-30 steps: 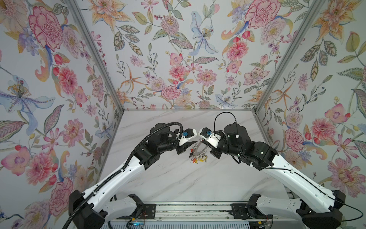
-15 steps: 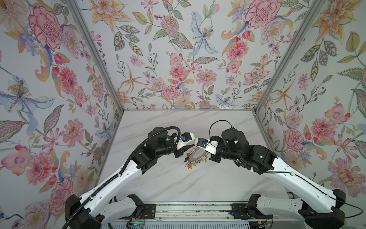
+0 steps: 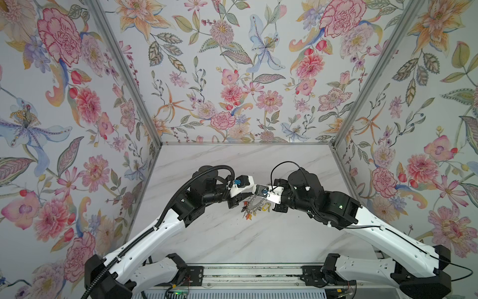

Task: Remove the keys from the keyring

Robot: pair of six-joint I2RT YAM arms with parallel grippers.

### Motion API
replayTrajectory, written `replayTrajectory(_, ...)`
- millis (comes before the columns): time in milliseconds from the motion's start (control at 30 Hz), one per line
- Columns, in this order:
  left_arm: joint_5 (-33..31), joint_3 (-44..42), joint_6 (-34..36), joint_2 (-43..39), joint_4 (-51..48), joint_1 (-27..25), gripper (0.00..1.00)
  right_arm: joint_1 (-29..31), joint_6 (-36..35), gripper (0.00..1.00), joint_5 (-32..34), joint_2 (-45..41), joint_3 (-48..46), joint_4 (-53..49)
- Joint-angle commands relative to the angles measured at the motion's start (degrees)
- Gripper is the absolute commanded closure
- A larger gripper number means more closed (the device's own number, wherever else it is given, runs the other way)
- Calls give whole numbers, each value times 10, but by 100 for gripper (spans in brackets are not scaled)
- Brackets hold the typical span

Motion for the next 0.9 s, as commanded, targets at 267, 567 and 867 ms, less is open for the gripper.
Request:
replayTrajectory(267, 15, -2, 13, -7, 0, -2, 77, 24, -46, 100, 42, -40, -49, 147)
replayTrajectory(567, 4, -14, 4, -26, 4, -2, 76, 24, -48, 100, 42, -50, -74, 186)
replayTrajectory(867, 13, -40, -15, -59, 26, -1, 72, 24, -63, 100, 54, -71, -127, 267)
